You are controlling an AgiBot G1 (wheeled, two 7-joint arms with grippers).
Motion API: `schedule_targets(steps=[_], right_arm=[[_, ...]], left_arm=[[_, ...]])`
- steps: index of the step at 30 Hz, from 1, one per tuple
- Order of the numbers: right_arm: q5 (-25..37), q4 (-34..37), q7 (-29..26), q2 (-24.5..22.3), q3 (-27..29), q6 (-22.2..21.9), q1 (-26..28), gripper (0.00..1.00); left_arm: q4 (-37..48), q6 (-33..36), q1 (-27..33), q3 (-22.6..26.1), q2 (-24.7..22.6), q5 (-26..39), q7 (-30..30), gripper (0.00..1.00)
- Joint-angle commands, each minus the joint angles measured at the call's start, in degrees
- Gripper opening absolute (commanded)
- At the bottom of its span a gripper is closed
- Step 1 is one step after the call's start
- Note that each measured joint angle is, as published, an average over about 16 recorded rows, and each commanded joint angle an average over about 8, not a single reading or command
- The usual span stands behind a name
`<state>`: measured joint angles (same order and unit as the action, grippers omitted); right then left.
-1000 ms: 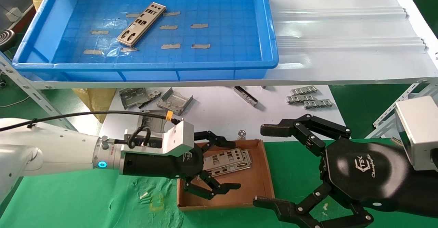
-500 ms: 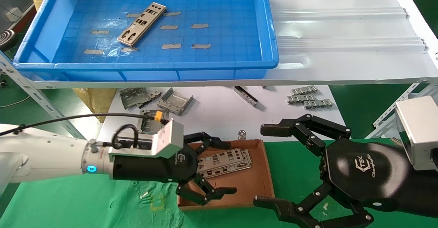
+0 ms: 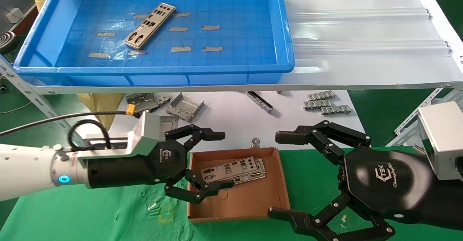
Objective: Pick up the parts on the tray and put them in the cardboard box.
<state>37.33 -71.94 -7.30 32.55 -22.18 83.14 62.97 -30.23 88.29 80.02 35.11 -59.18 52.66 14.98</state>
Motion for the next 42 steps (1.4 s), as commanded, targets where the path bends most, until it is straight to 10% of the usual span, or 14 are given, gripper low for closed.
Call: schedule_targets(steps=[1,42], right_arm=[[0.0,0.0,0.0,0.0,0.0,0.0,0.0,1.0],[-0.02,0.01,0.0,-0.01,-0.01,-0.01,-0.01,1.0]], left_arm=[[-2.26,-0.14,-0.96,-0.99,1.26,-0.56,-1.34,1.0],[-44.83,-2.6,-19.07,-19.75,24.95,-11.23,-26.22,1.0]])
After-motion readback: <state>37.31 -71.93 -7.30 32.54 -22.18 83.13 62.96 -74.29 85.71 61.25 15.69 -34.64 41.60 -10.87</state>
